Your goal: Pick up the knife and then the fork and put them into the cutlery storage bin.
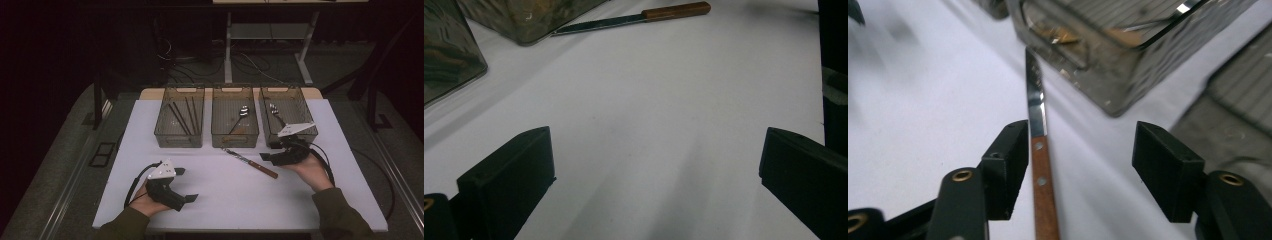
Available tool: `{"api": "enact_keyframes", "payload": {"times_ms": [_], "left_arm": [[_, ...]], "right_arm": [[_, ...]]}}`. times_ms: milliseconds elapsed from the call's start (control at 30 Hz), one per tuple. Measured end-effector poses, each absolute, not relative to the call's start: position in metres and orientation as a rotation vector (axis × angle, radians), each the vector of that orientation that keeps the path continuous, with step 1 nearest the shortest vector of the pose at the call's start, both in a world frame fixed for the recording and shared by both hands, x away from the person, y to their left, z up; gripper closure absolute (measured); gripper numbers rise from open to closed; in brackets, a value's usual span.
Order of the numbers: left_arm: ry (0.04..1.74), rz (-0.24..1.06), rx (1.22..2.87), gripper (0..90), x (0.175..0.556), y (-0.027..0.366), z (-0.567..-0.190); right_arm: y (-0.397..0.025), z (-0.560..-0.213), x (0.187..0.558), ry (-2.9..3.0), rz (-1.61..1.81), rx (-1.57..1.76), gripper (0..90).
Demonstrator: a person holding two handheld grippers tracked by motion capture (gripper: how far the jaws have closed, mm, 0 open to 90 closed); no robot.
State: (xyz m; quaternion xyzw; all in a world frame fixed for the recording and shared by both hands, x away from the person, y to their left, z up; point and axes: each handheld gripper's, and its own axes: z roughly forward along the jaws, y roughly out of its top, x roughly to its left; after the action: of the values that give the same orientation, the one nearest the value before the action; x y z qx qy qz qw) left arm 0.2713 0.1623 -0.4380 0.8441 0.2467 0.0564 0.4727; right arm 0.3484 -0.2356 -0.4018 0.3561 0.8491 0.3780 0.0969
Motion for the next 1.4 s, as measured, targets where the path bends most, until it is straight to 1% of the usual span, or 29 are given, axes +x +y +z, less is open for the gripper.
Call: {"api": "enact_keyframes", "payload": {"times_ms": [200, 667, 933, 1233, 1400], "left_arm": [[0.602, 0.138, 2.067, 0.4, 0.271, 0.162, -0.438], [0.603, 0.137, 2.071, 0.4, 0.271, 0.162, -0.439], [0.602, 0.140, 2.071, 0.4, 0.270, 0.162, -0.439], [0.602, 0.138, 2.076, 0.5, 0.270, 0.162, -0.439], [0.602, 0.137, 2.075, 0.5, 0.270, 0.161, -0.439]], "right_arm": [[-0.218, -0.413, 0.348, 2.564, 1.113, 1.033, 46.6], [-0.195, -0.434, 0.356, 2.625, 1.071, 0.981, 66.1], [-0.191, -0.443, 0.360, 2.647, 1.054, 0.971, 69.5], [-0.186, -0.448, 0.354, 2.612, 1.014, 0.924, 75.8], [-0.187, -0.448, 0.354, 2.614, 1.017, 0.898, 76.9]]}}
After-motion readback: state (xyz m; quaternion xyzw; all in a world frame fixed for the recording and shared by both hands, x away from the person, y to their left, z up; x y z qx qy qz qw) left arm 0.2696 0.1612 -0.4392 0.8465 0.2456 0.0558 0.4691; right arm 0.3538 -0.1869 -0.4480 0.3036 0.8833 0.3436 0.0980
